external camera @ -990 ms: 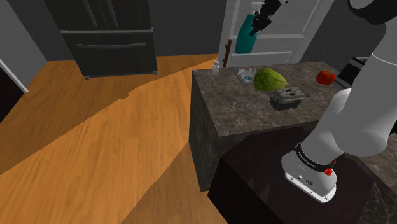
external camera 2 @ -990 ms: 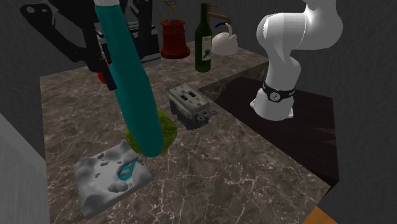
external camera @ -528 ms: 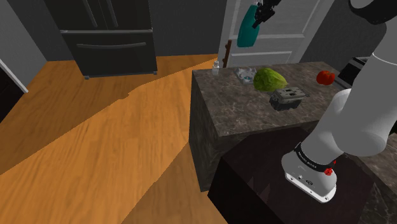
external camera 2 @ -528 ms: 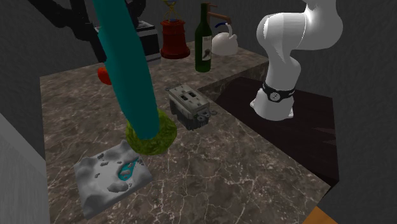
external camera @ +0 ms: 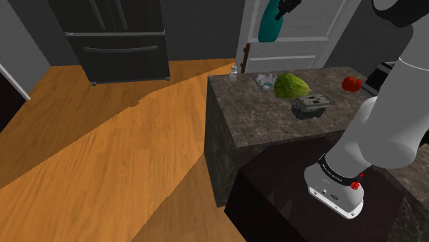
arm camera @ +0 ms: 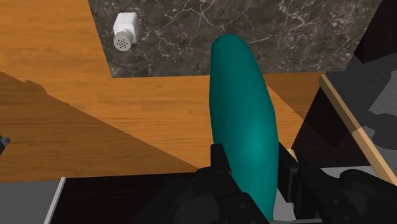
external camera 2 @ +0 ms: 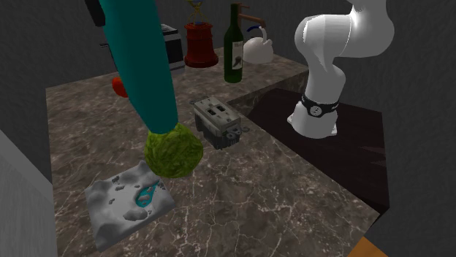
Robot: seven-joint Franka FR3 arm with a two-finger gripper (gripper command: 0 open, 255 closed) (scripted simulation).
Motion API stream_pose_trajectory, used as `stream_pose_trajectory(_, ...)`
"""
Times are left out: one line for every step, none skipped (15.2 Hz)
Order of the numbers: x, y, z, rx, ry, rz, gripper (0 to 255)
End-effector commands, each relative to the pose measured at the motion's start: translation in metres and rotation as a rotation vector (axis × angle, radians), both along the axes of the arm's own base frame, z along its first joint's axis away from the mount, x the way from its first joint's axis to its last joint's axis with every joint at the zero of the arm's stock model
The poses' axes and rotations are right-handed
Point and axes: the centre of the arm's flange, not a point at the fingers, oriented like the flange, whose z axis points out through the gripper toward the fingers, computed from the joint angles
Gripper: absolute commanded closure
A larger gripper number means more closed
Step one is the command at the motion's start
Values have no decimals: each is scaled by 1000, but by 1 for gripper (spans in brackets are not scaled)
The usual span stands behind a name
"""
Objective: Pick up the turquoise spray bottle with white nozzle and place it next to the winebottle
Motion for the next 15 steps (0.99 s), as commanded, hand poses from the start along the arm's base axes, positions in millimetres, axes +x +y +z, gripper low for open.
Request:
stream_pose_trajectory(0,0,10,0,0,0,255)
stream_pose_trajectory(0,0,16,0,0,0,255)
stream_pose_trajectory(0,0,21,0,0,0,255)
stream_pose_trajectory(0,0,26,0,0,0,255)
stream_pose_trajectory(0,0,32,0,0,0,255)
stream_pose_trajectory(0,0,37,0,0,0,255)
stream_pose_trajectory(0,0,42,0,0,0,255)
stream_pose_trajectory(0,0,47,0,0,0,255)
stream_pose_trajectory(0,0,53,0,0,0,255)
stream_pose_trajectory(0,0,58,0,0,0,255)
stream_pose_trajectory(0,0,63,0,0,0,255)
stream_pose_trajectory(0,0,69,0,0,0,255)
stream_pose_trajectory(0,0,74,0,0,0,255)
stream_pose_trajectory(0,0,79,0,0,0,255)
stream_pose_trajectory(0,0,84,0,0,0,255)
